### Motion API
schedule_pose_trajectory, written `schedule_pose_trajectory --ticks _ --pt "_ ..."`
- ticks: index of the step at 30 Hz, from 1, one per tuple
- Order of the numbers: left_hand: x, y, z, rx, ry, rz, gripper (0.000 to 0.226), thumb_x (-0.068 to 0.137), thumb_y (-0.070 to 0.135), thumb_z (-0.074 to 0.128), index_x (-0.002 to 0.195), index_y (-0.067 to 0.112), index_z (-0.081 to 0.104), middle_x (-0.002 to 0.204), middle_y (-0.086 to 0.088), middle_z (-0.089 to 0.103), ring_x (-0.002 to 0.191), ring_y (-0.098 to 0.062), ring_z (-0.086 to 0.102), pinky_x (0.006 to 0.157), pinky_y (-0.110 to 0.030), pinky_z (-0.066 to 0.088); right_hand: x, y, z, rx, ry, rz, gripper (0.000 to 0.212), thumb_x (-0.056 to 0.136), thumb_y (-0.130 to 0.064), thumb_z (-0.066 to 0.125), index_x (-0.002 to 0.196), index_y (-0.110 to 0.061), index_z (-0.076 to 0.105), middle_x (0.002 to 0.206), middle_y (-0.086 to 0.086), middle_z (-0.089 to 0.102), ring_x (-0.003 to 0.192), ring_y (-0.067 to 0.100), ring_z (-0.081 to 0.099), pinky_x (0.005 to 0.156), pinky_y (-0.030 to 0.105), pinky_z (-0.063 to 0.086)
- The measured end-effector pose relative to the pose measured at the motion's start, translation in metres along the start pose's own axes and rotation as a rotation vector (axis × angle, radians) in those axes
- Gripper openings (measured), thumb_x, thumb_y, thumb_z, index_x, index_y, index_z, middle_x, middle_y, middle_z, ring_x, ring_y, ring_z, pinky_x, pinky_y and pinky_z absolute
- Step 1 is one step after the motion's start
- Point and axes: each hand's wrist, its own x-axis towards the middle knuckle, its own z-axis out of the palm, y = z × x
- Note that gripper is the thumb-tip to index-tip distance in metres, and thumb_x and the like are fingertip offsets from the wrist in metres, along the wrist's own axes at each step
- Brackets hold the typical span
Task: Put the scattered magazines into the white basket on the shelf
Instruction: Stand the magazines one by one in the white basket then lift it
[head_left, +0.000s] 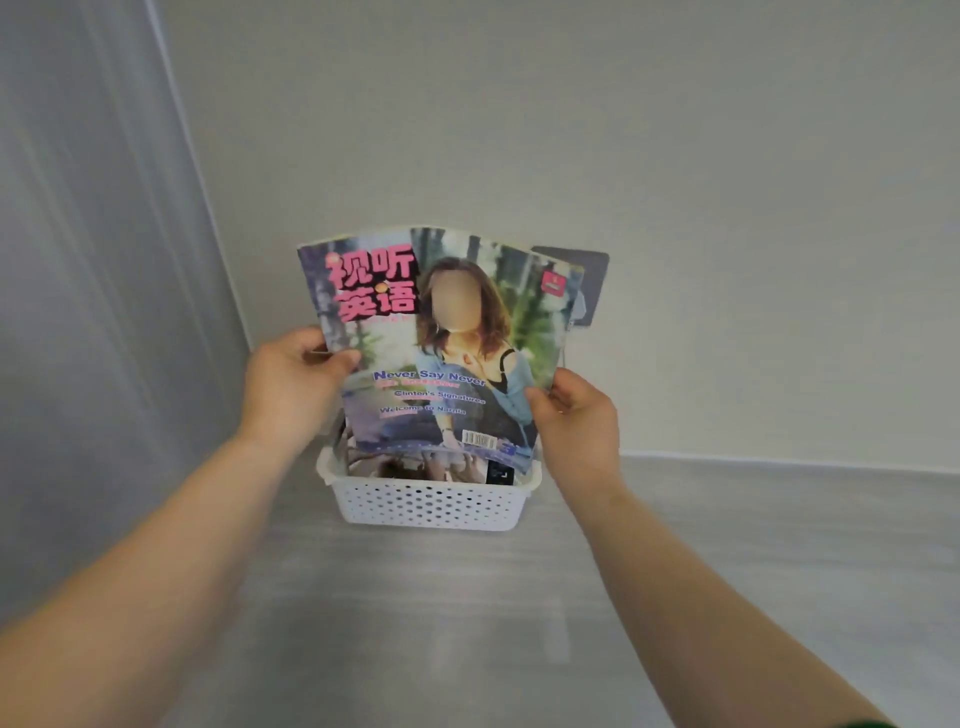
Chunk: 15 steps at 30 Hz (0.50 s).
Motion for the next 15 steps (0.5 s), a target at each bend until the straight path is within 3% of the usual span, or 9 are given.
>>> schedule_pose_trajectory --ticks 3,6,7,8,10,15 --pt "0.021 -0.027 0.0 0.019 -0.011 -0.045 0.023 0.076 -0.007 0.058 0.099 -0.009 0.062 0.09 -0.008 0.059 0.042 0.018 0.049 0.048 0.002 0.037 0.016 0.005 0.024 -0.074 -0.02 0.002 0.011 0.081 -0.008 0.055 0.075 -0.002 0.061 0.079 0.025 0.067 0.074 0.039 0.059 0.065 0.041 0.05" --pt "0.026 -0.052 0.004 0.099 -0.039 -0.086 0.023 0.076 -0.007 0.059 0.098 -0.008 0.063 0.094 -0.011 0.063 0.049 0.013 0.051 0.047 0.005 0.036 0.025 0.02 0.041 -0.102 -0.067 0.122 0.013 0.082 -0.007 0.052 0.079 0.002 0.061 0.076 0.024 0.064 0.066 0.035 0.052 0.059 0.033 0.045" --pt "0.025 -0.06 0.005 0.125 -0.04 -0.104 0.022 0.076 -0.006 0.059 0.098 -0.007 0.064 0.097 -0.015 0.065 0.057 0.004 0.054 0.047 0.004 0.036 0.027 0.025 0.045 -0.109 -0.084 0.16 0.014 0.082 -0.007 0.051 0.08 0.002 0.061 0.078 0.024 0.065 0.066 0.034 0.052 0.06 0.033 0.045" --pt "0.025 -0.067 0.007 0.144 -0.042 -0.127 0.021 0.076 -0.006 0.059 0.097 -0.007 0.064 0.098 -0.019 0.067 0.064 -0.007 0.054 0.047 0.001 0.038 0.028 0.031 0.049 -0.114 -0.107 0.187 0.014 0.082 -0.006 0.051 0.08 0.003 0.062 0.079 0.024 0.065 0.066 0.031 0.051 0.061 0.032 0.044" --pt "0.023 -0.079 0.011 0.189 -0.054 -0.177 0.018 0.077 -0.004 0.059 0.094 -0.006 0.065 0.098 -0.023 0.068 0.075 -0.015 0.054 0.054 -0.017 0.041 0.029 0.042 0.056 -0.141 -0.16 0.232 0.014 0.081 -0.004 0.05 0.08 0.004 0.062 0.076 0.023 0.061 0.067 0.024 0.047 0.062 0.029 0.038" --pt "0.022 -0.095 0.022 0.152 -0.008 -0.234 0.01 0.075 -0.001 0.063 0.083 0.003 0.061 0.096 -0.023 0.067 0.078 -0.019 0.055 0.073 -0.026 0.038 0.032 0.063 0.065 -0.158 -0.138 0.325 0.013 0.08 0.0 0.049 0.081 0.005 0.061 0.077 0.024 0.06 0.068 0.023 0.047 0.062 0.027 0.035"
